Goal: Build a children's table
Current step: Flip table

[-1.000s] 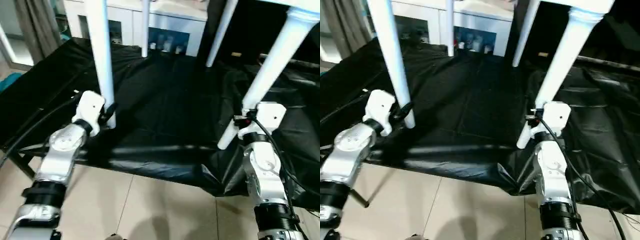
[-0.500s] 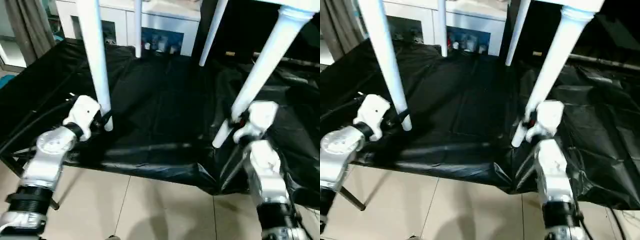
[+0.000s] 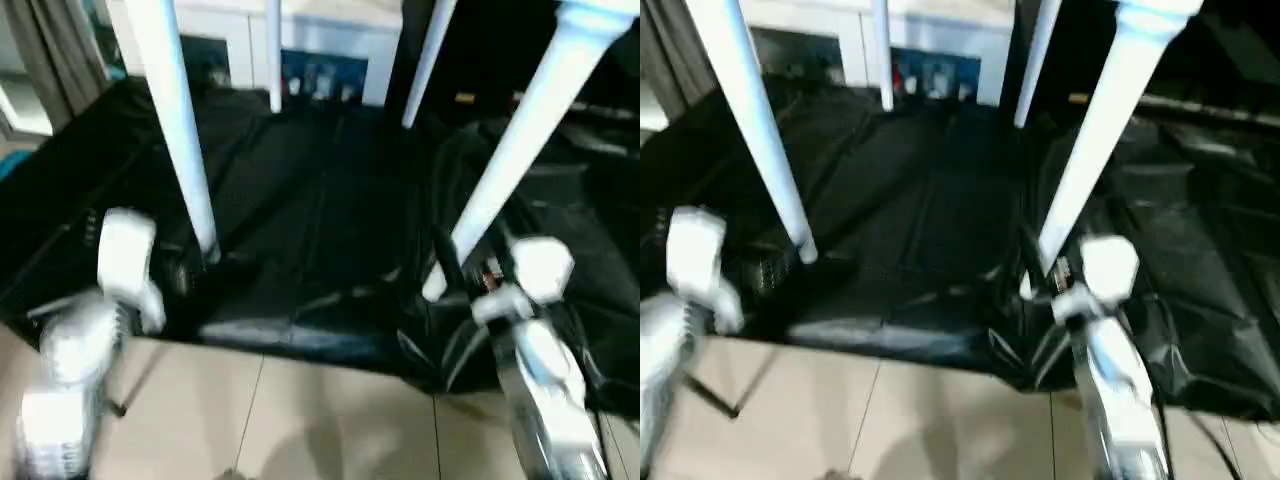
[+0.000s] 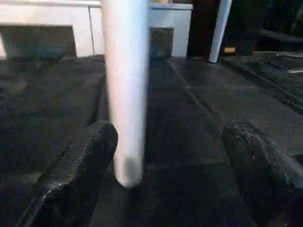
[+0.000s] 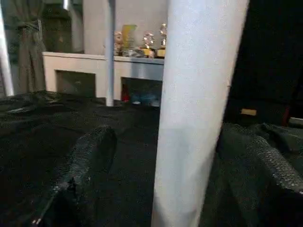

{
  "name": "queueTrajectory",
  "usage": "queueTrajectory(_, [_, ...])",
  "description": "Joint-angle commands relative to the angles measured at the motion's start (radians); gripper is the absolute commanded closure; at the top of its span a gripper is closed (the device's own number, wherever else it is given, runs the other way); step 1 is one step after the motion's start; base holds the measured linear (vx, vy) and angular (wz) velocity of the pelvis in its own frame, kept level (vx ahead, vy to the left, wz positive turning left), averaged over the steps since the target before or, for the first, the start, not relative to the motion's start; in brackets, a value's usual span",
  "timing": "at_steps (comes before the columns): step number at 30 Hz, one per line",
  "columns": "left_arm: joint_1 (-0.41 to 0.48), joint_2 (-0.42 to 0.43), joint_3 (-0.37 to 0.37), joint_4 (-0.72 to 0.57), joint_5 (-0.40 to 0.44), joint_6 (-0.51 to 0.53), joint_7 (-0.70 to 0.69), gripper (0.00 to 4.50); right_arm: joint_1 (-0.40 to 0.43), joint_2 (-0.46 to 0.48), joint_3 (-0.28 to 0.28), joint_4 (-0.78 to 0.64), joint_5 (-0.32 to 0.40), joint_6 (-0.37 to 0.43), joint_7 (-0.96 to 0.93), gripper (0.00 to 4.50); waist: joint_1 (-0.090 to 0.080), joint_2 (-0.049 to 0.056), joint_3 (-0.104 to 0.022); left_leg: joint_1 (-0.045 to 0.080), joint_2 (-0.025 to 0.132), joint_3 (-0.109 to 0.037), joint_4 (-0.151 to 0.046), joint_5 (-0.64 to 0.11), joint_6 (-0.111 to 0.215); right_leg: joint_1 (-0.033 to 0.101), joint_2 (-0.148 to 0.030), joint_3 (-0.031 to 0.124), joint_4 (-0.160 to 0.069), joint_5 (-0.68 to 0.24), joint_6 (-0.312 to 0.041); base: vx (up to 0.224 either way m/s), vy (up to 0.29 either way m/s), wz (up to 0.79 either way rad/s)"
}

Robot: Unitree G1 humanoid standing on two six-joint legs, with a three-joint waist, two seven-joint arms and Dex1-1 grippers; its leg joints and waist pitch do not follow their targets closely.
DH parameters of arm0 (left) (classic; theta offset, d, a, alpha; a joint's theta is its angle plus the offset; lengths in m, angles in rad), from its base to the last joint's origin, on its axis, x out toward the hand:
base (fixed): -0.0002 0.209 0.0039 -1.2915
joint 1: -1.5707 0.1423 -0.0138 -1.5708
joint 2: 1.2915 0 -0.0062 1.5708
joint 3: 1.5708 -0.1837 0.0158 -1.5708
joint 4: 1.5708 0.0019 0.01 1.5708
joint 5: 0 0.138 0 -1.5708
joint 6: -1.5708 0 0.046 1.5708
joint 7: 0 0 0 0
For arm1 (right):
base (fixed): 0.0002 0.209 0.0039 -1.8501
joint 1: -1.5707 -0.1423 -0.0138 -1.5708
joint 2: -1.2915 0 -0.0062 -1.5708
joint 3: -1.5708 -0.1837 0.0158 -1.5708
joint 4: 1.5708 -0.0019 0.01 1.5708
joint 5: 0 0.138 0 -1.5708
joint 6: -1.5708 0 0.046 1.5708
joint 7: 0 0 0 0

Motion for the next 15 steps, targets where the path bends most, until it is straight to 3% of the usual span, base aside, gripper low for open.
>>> queueTrajectory(1, [-0.008,0.001,0.017,-0.045,-0.021,-0.02,0.018,0.43,0.004,-0.003,0.011,-0.049,0.0,0.009,0.004,0.91,0.0,0.019,-0.051,0.024,0.064,-0.032,-0.084,-0.284,0.011,0.029,-0.08,0.06,-0.087,-0.173,-0.164,0.0,0.0,0.0])
queueTrajectory(2, [0.033,-0.036,0.009,-0.087,0.022,-0.048,0.077,0.43,0.052,0.006,0.007,-0.09,-0.009,0.042,-0.025,0.91,0.0,0.017,-0.046,0.03,0.063,-0.033,-0.086,-0.333,-0.005,0.022,-0.081,0.061,-0.098,-0.27,-0.138,0.0,0.0,0.0])
queueTrajectory(4, [0.05,-0.052,0.006,-0.108,0.044,-0.06,0.104,0.43,0.071,0.011,0.005,-0.108,-0.008,0.062,-0.034,0.91,-0.002,0.017,-0.038,0.028,0.071,-0.04,-0.094,-0.377,-0.028,0.022,-0.083,0.063,-0.106,-0.336,-0.107,0.0,0.0,0.0])
queueTrajectory(5, [0.061,-0.078,0.008,-0.125,0.08,-0.031,0.167,0.43,0.096,0.013,0.008,-0.121,-0.011,0.115,-0.048,0.91,-0.003,0.013,-0.034,0.031,0.069,-0.04,-0.095,-0.401,-0.031,0.017,-0.083,0.063,-0.112,-0.374,-0.095,0.0,0.0,0.0])
queueTrajectory(6, [0.066,-0.094,0.01,-0.134,0.103,-0.006,0.207,0.43,0.109,0.013,0.01,-0.127,-0.012,0.151,-0.055,0.91,-0.007,0.014,-0.031,0.039,0.064,-0.043,-0.093,-0.457,-0.054,0.011,-0.081,0.063,-0.118,-0.464,-0.061,0.0,0.0,0.0])
queueTrajectory(7, [0.067,-0.095,0.01,-0.135,0.104,-0.004,0.209,0.43,0.11,0.013,0.009,-0.128,-0.011,0.154,-0.056,0.91,-0.007,0.013,-0.031,0.042,0.062,-0.045,-0.092,-0.468,-0.058,0.009,-0.083,0.063,-0.123,-0.497,-0.05,0.0,0.0,0.0])
queueTrajectory(8, [0.076,-0.108,0.006,-0.154,0.119,0.013,0.235,0.43,0.124,0.023,0.002,-0.135,0.005,0.179,-0.066,0.91,-0.008,0.005,-0.031,0.039,0.06,-0.049,-0.091,-0.472,-0.059,0.009,-0.087,0.062,-0.127,-0.55,-0.026,0.0,0.0,0.0])
queueTrajectory(11, [0.097,-0.125,-0.026,-0.18,0.152,0.019,0.256,0.43,0.143,0.03,-0.007,-0.124,-0.036,0.18,-0.107,0.91,-0.012,0.006,-0.033,0.035,0.06,-0.053,-0.094,-0.454,-0.059,0.007,-0.085,0.061,-0.13,-0.532,-0.006,0.0,0.0,0.0])
queueTrajectory(13, [0.095,-0.123,-0.033,-0.174,0.159,0.006,0.253,0.43,0.141,0.028,-0.007,-0.12,-0.04,0.177,-0.111,0.91,-0.016,0.011,-0.036,0.033,0.06,-0.055,-0.097,-0.452,-0.061,0.011,-0.084,0.06,-0.126,-0.49,-0.015,0.0,0.0,0.0])
queueTrajectory(15, [0.096,-0.118,-0.04,-0.174,0.161,0.006,0.247,0.43,0.137,0.026,-0.007,-0.119,-0.037,0.179,-0.112,0.91,-0.02,0.012,-0.04,0.028,0.061,-0.054,-0.1,-0.428,-0.055,0.016,-0.081,0.06,-0.116,-0.389,-0.035,0.0,0.0,0.0])
